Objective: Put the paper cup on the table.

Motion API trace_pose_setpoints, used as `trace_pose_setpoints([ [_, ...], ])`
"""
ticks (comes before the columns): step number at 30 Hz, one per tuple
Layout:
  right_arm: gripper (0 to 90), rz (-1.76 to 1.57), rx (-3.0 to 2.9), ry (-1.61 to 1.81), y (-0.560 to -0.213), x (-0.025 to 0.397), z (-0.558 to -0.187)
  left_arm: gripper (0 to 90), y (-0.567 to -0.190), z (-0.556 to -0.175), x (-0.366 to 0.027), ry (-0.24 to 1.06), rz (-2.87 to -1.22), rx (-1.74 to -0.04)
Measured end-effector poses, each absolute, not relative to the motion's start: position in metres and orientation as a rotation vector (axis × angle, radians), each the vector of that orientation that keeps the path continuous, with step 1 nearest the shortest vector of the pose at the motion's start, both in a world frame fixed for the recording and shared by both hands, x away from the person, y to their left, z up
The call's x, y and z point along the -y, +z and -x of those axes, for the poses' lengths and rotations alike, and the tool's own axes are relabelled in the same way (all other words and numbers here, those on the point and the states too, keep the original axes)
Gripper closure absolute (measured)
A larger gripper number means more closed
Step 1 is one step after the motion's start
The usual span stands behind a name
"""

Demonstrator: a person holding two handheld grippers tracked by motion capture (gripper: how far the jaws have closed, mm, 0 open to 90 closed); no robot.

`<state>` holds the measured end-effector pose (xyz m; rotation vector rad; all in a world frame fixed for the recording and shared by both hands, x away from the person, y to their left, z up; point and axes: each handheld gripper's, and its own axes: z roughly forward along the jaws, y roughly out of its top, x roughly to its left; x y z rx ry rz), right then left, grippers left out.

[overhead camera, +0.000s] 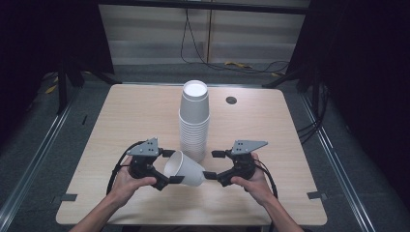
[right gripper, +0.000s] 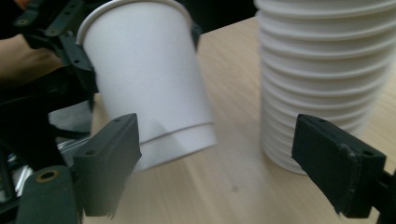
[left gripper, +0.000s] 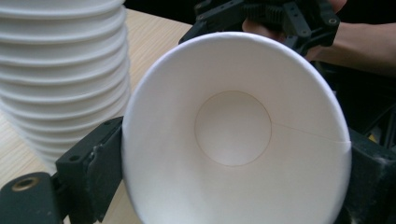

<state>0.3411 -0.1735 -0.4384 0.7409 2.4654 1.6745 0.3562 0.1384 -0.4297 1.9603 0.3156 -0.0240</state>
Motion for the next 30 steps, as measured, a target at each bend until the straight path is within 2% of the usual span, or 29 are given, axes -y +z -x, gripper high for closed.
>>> trace_pose_setpoints([
  [12,13.6,-1.000,-2.305,1.554,-0.434,0.189,-0.339,9.1,-0.427,-0.356,-0.157,0.069,-1.989,-0.389],
  [30,13.6,-1.064,-2.184,1.474,-0.436,0.214,-0.322,9.0,-0.419,-0.365,-0.183,0.135,-2.028,-0.465],
])
